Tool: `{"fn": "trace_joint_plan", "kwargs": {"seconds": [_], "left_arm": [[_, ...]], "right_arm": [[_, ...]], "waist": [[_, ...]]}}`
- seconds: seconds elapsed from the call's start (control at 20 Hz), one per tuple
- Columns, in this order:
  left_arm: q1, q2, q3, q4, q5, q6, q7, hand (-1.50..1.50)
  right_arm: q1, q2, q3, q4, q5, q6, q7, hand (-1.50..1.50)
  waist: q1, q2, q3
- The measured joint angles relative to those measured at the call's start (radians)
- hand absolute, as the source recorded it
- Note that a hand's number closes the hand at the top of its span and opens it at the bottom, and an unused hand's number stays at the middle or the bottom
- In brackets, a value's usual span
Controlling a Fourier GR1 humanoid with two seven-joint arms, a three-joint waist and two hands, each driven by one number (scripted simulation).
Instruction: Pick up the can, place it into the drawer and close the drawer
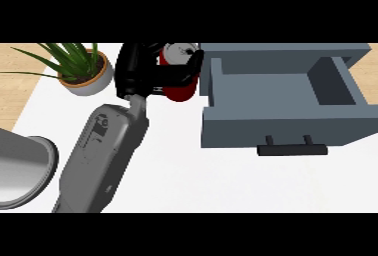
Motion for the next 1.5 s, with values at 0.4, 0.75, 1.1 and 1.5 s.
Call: {"fn": "trace_joint_plan", "kwargs": {"seconds": [0.4,0.75,1.1,1.5], "left_arm": [[-0.215,-0.001,-0.008,0.185,0.041,0.075,-0.009,1.50],[-0.349,-0.001,-0.060,0.336,0.124,0.139,-0.058,1.50],[-0.488,-0.001,-0.100,0.496,0.223,0.177,-0.109,1.50],[-0.570,-0.001,-0.203,0.632,0.371,0.223,-0.190,1.50]], "right_arm": [[-0.009,0.008,0.007,-0.018,-0.007,-0.005,0.020,-1.50],[-0.064,-0.015,-0.003,0.004,0.004,-0.019,0.043,-1.50],[-0.068,-0.010,-0.010,0.008,-0.010,0.000,0.046,-1.50],[-0.086,-0.014,0.001,-0.021,-0.005,-0.021,0.079,-1.50]], "waist": [[-0.008,0.002,0.000],[-0.013,0.004,0.000],[-0.025,0.006,0.001],[-0.044,0.009,0.001]]}}
